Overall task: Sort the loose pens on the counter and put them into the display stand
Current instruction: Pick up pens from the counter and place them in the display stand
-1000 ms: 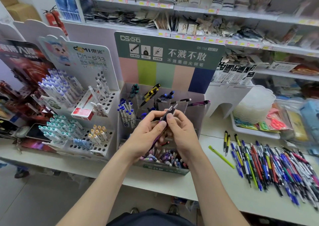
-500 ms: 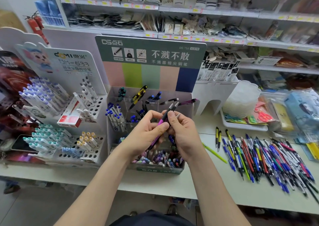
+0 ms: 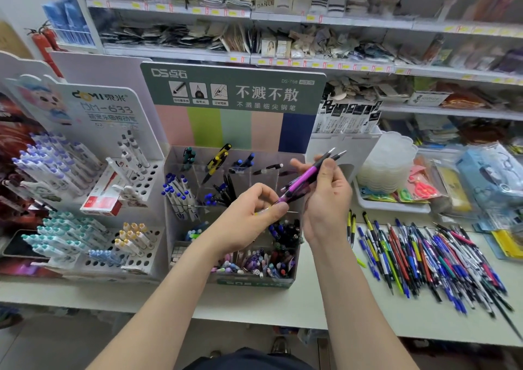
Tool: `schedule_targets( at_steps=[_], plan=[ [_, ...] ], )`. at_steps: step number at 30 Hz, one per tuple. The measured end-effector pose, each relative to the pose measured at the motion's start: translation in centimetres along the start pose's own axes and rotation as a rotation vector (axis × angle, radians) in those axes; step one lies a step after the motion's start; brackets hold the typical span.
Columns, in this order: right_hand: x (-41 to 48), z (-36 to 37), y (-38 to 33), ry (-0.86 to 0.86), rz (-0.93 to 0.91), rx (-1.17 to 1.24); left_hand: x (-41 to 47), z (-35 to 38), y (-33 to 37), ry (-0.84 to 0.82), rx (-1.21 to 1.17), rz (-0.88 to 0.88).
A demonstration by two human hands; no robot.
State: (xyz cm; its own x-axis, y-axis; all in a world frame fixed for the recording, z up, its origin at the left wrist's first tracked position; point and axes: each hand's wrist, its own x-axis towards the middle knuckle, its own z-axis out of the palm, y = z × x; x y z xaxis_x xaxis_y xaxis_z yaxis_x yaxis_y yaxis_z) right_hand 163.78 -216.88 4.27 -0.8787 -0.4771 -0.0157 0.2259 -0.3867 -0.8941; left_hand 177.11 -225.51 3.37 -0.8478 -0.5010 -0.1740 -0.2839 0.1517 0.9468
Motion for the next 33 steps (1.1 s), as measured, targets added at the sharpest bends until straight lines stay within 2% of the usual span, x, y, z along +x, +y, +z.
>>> schedule_targets(
  at_steps=[3, 6, 10, 15, 20, 24, 29, 33],
  plan=[
    [2.1, -0.5, -1.6, 0.067, 0.018, 0.127, 0.6, 0.0, 0.0, 0.054, 0.044, -0.049],
    [3.5, -1.5, -2.5, -0.051, 0.11, 0.068, 1.1, -0.2, -0.4, 0.184, 0.163, -0.074],
    [4.4, -1.6, -2.8, -0.256, 0.146, -0.472, 2.1, 0.2, -0.3, 0.363, 0.199, -0.037],
    [5.5, -0.1, -4.3, -0.358, -0.069, -1.198, 2.8, 0.7, 0.5, 0.557, 0.122, 0.075],
    [7.6, 1.9, -5.1, -0.579, -0.208, -1.807, 4.2, 0.9, 2.3, 0.608, 0.073, 0.132],
    [8.2, 3.7, -5.4, -0.626, -0.236, -1.979, 5.2, 0.8, 3.2, 0.583, 0.109, 0.108],
    [8.8, 4.9, -6.2, -0.679, -0.153, -2.176, 6.0, 0.6, 2.9, 0.558, 0.14, 0.085],
    [9.0, 5.1, -6.0, -0.782, -0.142, -2.216, 6.0, 0.9, 2.3, 0.548, 0.118, 0.058]
  ],
)
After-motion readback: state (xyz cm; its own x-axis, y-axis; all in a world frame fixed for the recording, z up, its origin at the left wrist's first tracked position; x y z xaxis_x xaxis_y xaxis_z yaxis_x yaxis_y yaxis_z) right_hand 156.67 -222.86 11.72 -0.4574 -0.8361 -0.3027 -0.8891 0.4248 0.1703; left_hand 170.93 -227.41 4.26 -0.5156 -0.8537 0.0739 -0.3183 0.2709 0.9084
